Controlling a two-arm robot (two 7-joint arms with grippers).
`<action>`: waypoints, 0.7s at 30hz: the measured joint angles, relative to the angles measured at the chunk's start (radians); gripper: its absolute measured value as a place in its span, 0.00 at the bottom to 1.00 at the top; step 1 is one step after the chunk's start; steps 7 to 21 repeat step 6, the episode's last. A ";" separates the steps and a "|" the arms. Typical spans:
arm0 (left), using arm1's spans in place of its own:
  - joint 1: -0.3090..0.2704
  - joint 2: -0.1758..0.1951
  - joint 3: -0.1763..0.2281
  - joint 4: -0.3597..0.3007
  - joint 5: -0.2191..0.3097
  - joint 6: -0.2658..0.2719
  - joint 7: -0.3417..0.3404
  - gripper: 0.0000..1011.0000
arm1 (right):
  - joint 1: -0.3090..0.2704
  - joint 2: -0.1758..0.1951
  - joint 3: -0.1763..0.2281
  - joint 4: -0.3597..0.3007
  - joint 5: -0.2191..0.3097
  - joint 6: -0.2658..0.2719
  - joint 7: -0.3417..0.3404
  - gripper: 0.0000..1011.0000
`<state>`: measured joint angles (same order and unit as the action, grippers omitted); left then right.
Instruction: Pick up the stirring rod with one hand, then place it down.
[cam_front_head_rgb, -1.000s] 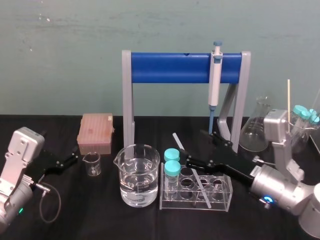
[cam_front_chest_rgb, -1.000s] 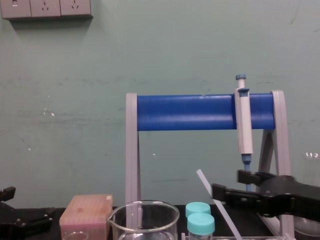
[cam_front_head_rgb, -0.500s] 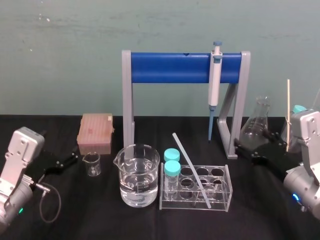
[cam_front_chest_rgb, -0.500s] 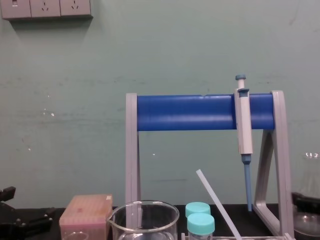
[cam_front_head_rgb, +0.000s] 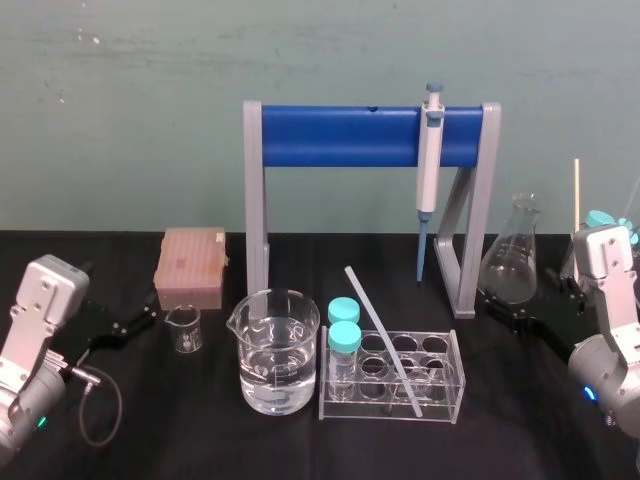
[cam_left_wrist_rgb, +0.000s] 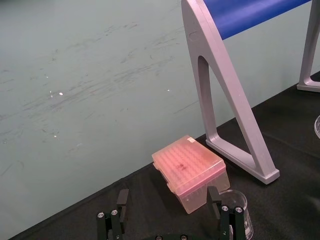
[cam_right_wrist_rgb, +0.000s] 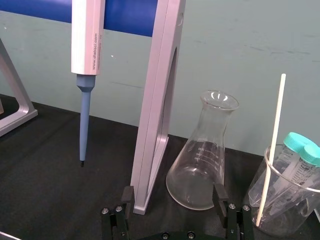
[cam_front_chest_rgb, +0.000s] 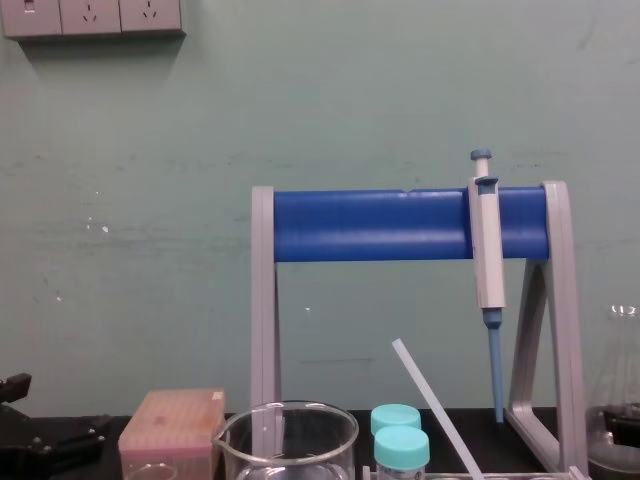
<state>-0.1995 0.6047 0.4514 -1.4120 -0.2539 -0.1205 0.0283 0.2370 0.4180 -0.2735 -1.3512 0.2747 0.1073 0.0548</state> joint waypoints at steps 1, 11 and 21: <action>0.000 0.000 0.000 0.000 0.000 0.000 0.000 0.99 | 0.000 0.000 0.000 -0.001 0.000 0.000 0.000 0.99; 0.000 0.000 0.000 0.000 0.000 0.000 0.000 0.99 | -0.002 0.002 0.000 -0.003 0.001 -0.002 0.000 0.99; 0.000 0.000 0.000 0.000 0.000 0.000 0.000 0.99 | -0.002 0.002 0.000 -0.003 0.001 -0.002 0.000 0.99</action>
